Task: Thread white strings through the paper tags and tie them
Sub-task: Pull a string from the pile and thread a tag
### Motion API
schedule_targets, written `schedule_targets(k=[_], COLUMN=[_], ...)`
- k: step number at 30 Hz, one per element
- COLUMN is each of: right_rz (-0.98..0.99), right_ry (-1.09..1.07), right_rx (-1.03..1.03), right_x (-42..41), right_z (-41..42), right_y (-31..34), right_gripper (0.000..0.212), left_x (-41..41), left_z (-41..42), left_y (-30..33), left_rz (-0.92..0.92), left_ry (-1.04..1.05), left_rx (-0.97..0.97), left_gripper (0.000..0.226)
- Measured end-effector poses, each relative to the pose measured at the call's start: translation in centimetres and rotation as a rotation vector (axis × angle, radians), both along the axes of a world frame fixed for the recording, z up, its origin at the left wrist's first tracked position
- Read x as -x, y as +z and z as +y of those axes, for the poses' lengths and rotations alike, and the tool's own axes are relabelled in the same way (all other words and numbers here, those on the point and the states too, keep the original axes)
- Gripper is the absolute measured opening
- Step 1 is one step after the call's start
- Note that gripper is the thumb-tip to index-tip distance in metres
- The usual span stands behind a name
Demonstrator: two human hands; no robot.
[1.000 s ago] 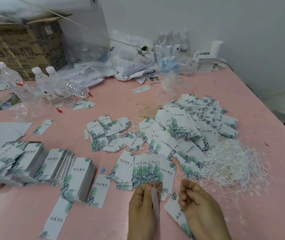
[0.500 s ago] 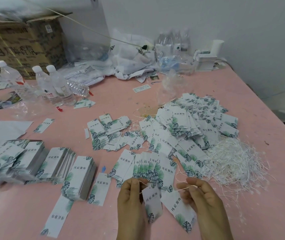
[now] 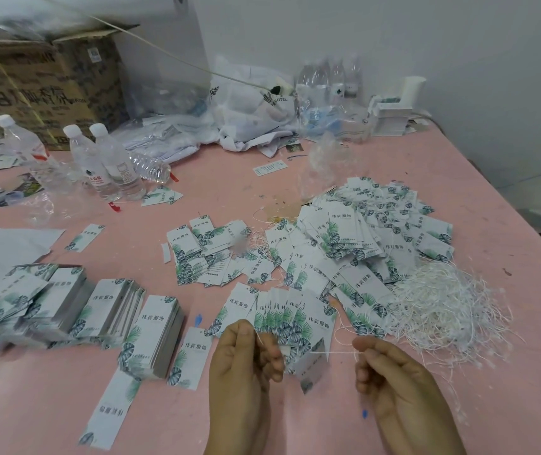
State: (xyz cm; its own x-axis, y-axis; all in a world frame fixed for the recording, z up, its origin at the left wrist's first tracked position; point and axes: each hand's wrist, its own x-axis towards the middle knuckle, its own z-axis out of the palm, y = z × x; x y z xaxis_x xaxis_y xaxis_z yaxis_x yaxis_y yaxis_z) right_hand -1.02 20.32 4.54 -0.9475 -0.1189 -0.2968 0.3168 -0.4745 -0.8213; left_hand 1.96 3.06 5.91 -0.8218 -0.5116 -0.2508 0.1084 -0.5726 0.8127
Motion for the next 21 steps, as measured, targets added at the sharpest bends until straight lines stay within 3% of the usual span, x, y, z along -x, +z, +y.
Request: schedule_targets(k=[4, 8, 21], right_rz=[0.013, 0.004, 0.082], right_ry=[0.028, 0.069, 0.063], right_rx=[-0.051, -0.055, -0.127], right_x=[-0.2, -0.5, -0.9], right_z=[-0.3, -0.5, -0.9], right_y=[0.4, 0.8, 1.8], right_gripper=[0.027, 0.015, 0.021], left_x=[0.0, -0.2, -0.8], left_z=[0.4, 0.7, 2.1], left_y=[0.2, 0.1, 0.9], left_rz=[-0.011, -0.017, -0.034], left_ry=[-0.045, -0.069, -0.326], left_rx=[0.047, 0.083, 0.131], left_gripper=[0.019, 0.006, 0.019])
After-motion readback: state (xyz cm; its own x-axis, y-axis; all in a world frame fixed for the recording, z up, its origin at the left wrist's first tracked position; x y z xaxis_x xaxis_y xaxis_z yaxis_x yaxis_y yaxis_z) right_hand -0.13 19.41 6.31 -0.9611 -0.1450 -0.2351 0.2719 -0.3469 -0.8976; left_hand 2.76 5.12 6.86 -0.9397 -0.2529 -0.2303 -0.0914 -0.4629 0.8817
